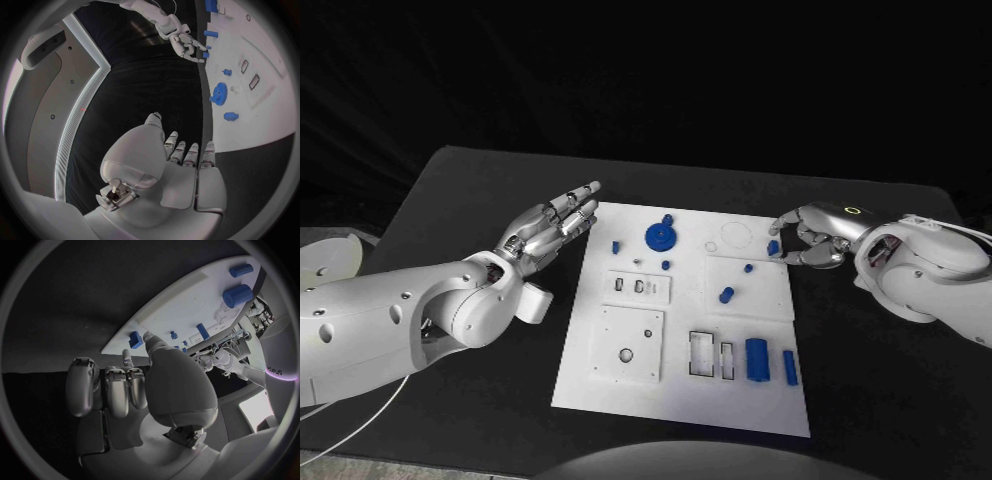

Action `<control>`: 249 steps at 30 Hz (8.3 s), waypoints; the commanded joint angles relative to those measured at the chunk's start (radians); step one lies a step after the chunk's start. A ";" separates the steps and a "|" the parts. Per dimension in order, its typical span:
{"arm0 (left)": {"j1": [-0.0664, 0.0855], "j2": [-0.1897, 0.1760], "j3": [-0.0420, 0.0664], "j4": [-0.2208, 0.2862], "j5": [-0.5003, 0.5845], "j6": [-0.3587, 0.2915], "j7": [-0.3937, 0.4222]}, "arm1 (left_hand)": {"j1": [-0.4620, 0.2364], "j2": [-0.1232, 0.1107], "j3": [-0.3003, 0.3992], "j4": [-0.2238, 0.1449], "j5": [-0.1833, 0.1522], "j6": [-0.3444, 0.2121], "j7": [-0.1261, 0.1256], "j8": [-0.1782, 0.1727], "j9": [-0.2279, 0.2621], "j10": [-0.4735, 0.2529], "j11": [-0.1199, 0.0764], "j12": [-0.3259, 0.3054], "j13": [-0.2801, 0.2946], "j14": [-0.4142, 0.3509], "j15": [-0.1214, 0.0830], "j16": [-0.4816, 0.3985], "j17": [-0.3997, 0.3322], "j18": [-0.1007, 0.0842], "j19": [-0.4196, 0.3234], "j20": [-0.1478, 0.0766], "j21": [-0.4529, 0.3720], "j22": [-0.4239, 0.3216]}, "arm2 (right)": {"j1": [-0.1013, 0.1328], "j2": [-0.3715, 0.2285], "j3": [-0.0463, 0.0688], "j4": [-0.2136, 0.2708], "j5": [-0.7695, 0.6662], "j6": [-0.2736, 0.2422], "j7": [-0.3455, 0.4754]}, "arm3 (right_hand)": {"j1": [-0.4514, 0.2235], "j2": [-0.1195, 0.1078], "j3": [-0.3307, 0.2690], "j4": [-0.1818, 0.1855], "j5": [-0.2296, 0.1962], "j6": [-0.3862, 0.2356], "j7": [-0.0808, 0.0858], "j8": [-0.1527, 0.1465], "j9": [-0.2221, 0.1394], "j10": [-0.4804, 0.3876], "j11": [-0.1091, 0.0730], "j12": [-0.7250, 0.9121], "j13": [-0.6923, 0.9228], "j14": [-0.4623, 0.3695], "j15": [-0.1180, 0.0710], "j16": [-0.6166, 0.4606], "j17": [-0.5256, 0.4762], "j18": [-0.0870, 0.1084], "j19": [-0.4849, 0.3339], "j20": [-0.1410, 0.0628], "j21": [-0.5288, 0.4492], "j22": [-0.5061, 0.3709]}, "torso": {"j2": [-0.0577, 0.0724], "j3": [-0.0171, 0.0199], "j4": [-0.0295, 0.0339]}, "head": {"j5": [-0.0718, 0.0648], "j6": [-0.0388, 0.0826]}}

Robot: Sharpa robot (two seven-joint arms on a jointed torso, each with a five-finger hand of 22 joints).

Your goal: Assemble the parts on the task board

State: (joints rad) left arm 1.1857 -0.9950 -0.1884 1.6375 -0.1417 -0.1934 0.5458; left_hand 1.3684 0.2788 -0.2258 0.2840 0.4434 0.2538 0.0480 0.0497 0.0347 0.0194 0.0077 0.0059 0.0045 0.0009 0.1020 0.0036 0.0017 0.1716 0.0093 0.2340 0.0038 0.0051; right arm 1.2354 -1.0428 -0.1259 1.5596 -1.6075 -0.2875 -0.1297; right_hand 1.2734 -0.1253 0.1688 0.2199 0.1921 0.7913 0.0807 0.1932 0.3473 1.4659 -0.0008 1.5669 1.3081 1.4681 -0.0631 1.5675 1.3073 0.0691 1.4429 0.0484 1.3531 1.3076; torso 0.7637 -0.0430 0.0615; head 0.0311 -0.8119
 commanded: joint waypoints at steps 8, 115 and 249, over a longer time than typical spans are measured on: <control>0.000 0.003 0.000 -0.001 0.002 0.029 0.002 | 0.008 0.000 0.003 -0.001 0.004 0.004 0.003 0.006 0.001 0.001 0.009 0.000 0.002 -0.001 0.009 -0.004 -0.002 0.009 0.001 0.010 0.005 0.001 | -0.004 0.007 0.000 -0.013 -0.005 0.008 -0.006 | 0.030 0.007 0.012 -0.017 0.073 0.018 -0.001 0.035 0.012 0.105 -0.008 0.004 0.263 0.102 -0.005 0.000 0.260 -0.007 -0.006 -0.005 -0.009 0.120 | 0.001 -0.0008 0.0015 | -0.001 -0.003; 0.000 0.013 -0.007 -0.023 0.013 0.058 -0.012 | 0.014 0.001 0.008 -0.004 0.010 0.002 0.008 0.006 0.001 0.001 0.015 0.000 0.002 -0.001 0.014 -0.004 -0.002 0.009 0.002 0.015 0.006 0.002 | -0.055 0.343 0.005 0.079 -0.088 0.049 -0.091 | 0.042 0.029 0.075 -0.080 0.311 0.111 -0.017 0.227 0.148 0.105 -0.018 0.004 0.263 0.100 -0.016 -0.007 0.255 -0.005 -0.001 -0.017 -0.032 0.129 | -0.001 -0.0011 -0.0017 | 0.000 -0.037; 0.054 0.300 0.015 0.015 -1.261 0.035 -1.220 | -0.210 -0.119 -0.074 -0.004 -0.225 0.674 -0.033 0.693 0.788 1.551 -0.049 1.565 1.566 1.570 -0.182 1.567 1.569 -0.152 1.497 -0.198 1.540 1.497 | 0.048 0.060 -0.023 0.145 0.139 -0.179 0.036 | 0.022 0.062 -0.068 0.051 -0.023 0.096 0.014 -0.010 -0.025 0.105 0.004 0.004 0.263 0.096 0.003 -0.022 0.244 0.000 -0.001 0.003 -0.084 0.147 | -0.107 0.0891 -0.0880 | 0.123 -0.061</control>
State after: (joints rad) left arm 1.2414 -0.6997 -0.1751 1.6540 -1.3876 -0.1812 -0.6664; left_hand 1.1513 0.1614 -0.3031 0.2808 0.2158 0.9221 0.0123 0.7484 0.8214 1.4679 -0.0336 1.5685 1.3106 1.4645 -0.0723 1.5684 1.3076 0.0231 1.4689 0.0426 1.5443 1.3076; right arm 1.2842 -0.9839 -0.1486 1.7067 -1.4671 -0.4575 -0.1046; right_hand 1.2937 -0.0750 0.0997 0.2772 0.1651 0.8789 0.0966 0.1882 0.3237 1.4659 -0.0006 1.5669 1.3075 1.4645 -0.0664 1.5423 1.3080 0.0690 1.4360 0.0484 1.2663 1.3076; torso 0.6577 0.0479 -0.0261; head 0.1545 -0.8727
